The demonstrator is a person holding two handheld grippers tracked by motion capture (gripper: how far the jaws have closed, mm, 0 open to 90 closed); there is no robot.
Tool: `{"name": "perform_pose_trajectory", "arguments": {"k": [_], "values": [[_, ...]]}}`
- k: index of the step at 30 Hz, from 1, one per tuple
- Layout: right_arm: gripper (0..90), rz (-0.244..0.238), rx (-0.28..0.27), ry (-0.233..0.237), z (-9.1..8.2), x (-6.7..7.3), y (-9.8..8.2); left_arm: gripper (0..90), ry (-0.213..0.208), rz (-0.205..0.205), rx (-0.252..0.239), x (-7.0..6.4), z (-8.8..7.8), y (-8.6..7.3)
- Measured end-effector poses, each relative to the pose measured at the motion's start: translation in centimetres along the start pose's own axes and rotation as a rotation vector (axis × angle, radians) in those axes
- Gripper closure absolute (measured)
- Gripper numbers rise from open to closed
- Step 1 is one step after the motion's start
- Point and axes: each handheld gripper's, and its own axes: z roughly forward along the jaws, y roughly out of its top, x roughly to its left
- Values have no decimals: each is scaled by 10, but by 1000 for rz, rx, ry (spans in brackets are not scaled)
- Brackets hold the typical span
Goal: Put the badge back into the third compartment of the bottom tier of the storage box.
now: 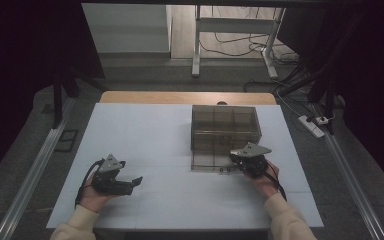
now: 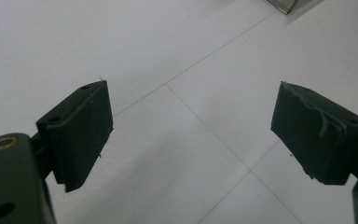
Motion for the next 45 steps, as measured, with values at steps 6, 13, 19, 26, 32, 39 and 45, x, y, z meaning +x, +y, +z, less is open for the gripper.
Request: {"name": "perform_pose_trajectory", "arguments": {"k": [6,13,19,26,32,39,45], "values": [[895,0,11,-4,9,-1,6,129,3,-9,3,2,0,-2],[895,5,27,-27,9,-4,4,129,0,-4,13,1,3,-2],[895,26,27,-39,3,-9,1,129,1,-4,14,2,3,-3],[895,24,12,-21,0,-8,1,129,4,-5,15,3,2,-4],[895,29,-9,1,-4,-6,0,128,6,-8,18,4,2,-6],[895,24,-33,16,-15,-2,-4,128,14,-7,21,4,3,-7],[895,18,-48,23,-24,0,-5,126,16,-8,28,4,4,-8]]}}
